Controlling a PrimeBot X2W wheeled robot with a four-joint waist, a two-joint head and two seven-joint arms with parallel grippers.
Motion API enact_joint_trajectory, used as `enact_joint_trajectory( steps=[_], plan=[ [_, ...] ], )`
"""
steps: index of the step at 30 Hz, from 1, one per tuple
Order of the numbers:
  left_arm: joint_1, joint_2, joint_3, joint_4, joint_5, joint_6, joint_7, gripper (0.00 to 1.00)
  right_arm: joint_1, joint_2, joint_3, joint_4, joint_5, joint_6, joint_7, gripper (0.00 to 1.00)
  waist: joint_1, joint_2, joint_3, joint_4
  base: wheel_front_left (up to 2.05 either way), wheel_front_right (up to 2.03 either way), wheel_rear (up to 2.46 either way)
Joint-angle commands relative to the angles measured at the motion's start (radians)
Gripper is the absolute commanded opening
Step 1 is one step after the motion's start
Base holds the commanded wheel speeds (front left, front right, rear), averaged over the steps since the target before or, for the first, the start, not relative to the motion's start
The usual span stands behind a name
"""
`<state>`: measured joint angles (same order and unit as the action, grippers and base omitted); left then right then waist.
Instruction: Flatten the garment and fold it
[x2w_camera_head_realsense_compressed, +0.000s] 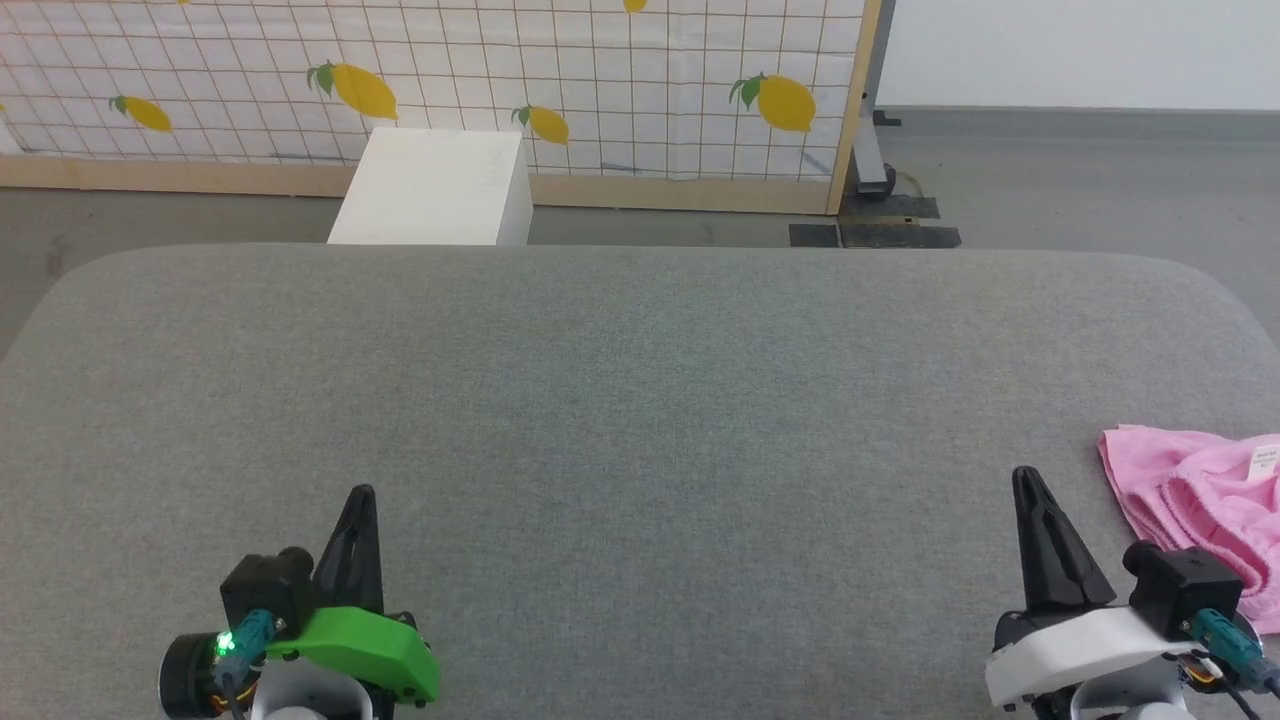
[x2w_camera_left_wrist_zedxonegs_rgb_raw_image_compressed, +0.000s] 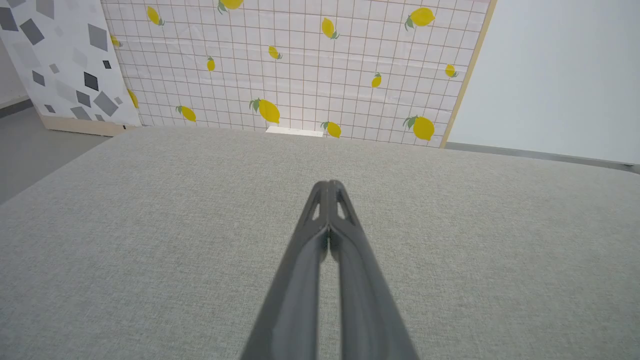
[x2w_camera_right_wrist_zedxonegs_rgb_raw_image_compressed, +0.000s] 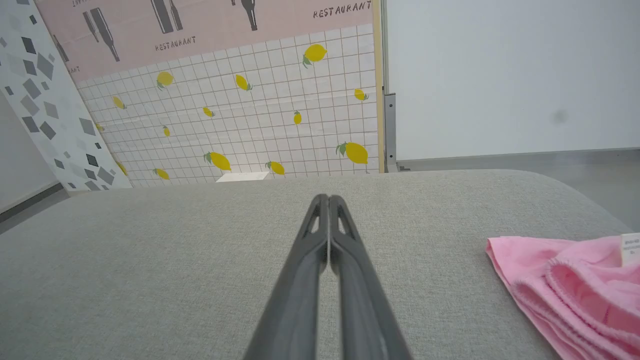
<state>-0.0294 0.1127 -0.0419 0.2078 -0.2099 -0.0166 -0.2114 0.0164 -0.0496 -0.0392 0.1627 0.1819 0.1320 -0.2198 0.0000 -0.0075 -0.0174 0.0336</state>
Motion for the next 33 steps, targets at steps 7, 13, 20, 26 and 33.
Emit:
enact_joint_trajectory(
  steps=[7, 13, 20, 26, 33],
  plan=[
    [0.006, -0.010, 0.006, -0.020, 0.024, 0.004, 0.016, 0.00, -0.003, 0.000, 0.004, -0.017, -0.022, 0.000, 0.018, 0.00, 0.0000, 0.0016, 0.001, -0.002, 0.00, 0.00, 0.00],
    [0.008, -0.013, 0.008, -0.031, 0.035, 0.004, 0.028, 0.00, -0.004, 0.000, 0.006, -0.026, -0.031, 0.000, 0.030, 0.00, 0.0000, 0.0020, 0.002, -0.004, 0.00, 0.00, 0.00],
    [0.009, -0.017, 0.011, -0.044, 0.048, 0.005, 0.042, 0.00, -0.005, 0.000, 0.009, -0.036, -0.043, 0.000, 0.045, 0.00, 0.0000, 0.0024, 0.003, -0.006, 0.00, 0.00, 0.00],
    [0.011, -0.020, 0.013, -0.056, 0.059, 0.006, 0.053, 0.00, -0.006, 0.000, 0.011, -0.045, -0.052, 0.000, 0.057, 0.00, 0.0000, 0.0027, 0.004, -0.008, 0.00, 0.00, 0.00],
    [0.012, -0.023, 0.016, -0.069, 0.072, 0.007, 0.067, 0.00, -0.007, 0.000, 0.013, -0.055, -0.063, -0.001, 0.071, 0.00, 0.0000, 0.0031, 0.005, -0.010, 0.00, 0.00, 0.00]
  ],
)
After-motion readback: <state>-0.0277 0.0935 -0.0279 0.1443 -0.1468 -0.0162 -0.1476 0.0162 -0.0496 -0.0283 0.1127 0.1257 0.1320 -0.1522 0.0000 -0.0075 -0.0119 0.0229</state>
